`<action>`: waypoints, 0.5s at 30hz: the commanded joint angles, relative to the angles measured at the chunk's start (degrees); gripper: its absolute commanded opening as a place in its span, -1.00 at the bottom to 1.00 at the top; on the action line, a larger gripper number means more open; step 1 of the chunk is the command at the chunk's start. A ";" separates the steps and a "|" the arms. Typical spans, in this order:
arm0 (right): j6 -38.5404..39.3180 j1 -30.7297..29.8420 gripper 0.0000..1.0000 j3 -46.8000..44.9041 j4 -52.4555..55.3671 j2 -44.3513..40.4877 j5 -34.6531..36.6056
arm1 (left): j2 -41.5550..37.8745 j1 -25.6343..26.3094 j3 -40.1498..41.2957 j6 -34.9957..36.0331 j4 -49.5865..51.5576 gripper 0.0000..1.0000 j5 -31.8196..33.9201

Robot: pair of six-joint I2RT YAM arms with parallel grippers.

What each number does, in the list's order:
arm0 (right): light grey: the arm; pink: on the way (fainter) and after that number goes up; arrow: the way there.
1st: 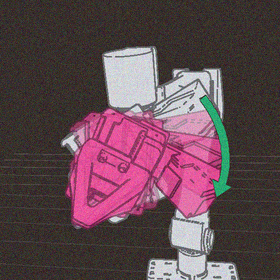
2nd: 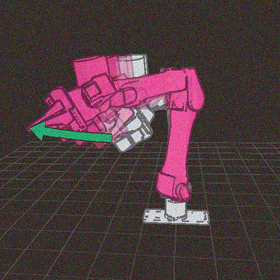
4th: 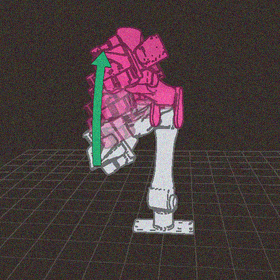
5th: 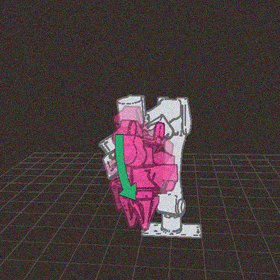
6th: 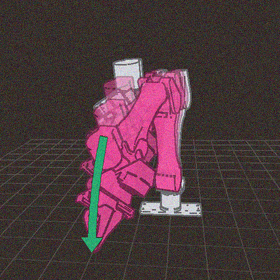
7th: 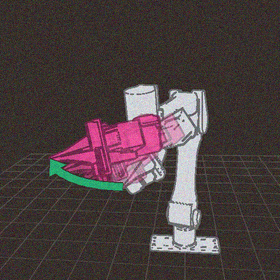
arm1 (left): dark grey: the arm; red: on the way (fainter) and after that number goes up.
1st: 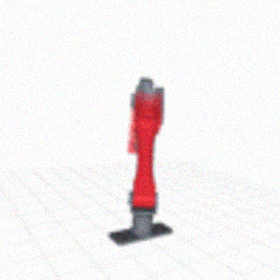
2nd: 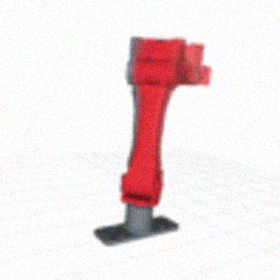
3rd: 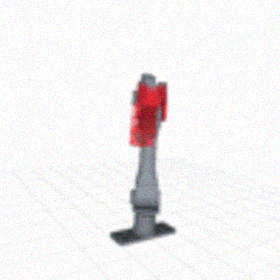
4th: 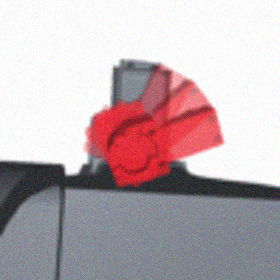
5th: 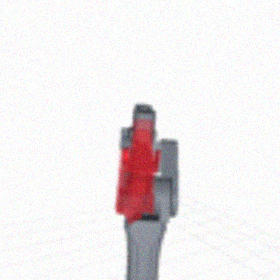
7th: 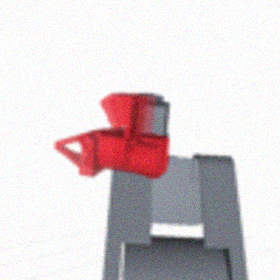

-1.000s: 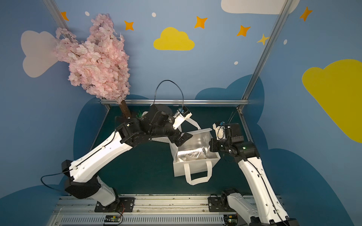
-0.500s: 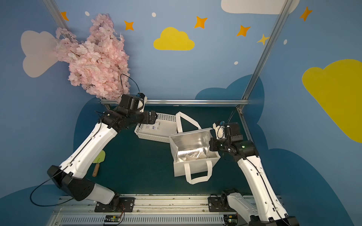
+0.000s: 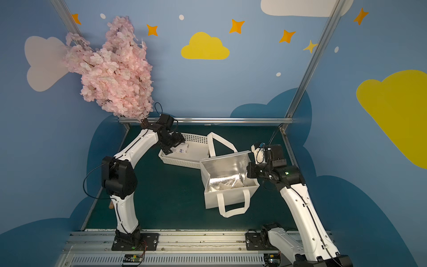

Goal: Place the ice pack in the delivery bag
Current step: Pick up the ice pack from the bin.

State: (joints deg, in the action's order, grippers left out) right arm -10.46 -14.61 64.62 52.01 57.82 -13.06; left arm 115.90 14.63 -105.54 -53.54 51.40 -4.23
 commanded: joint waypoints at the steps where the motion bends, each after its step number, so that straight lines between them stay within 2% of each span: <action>1: -0.61 0.18 -0.95 1.59 -2.55 -0.63 0.13 | 3.42 -0.05 -3.85 -13.60 3.74 0.84 -1.97; 8: -0.44 0.14 -0.95 0.60 -3.89 -2.10 -0.08 | 9.34 -0.23 -6.42 -29.10 4.03 0.82 1.35; 15: -0.34 0.15 -0.95 0.79 -4.66 -2.04 -0.57 | 18.09 -0.46 -16.51 -34.40 8.16 0.82 5.32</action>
State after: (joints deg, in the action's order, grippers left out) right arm -10.66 -14.61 64.62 50.74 56.82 -13.04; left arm 131.70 14.61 -118.41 -83.37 55.37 -1.87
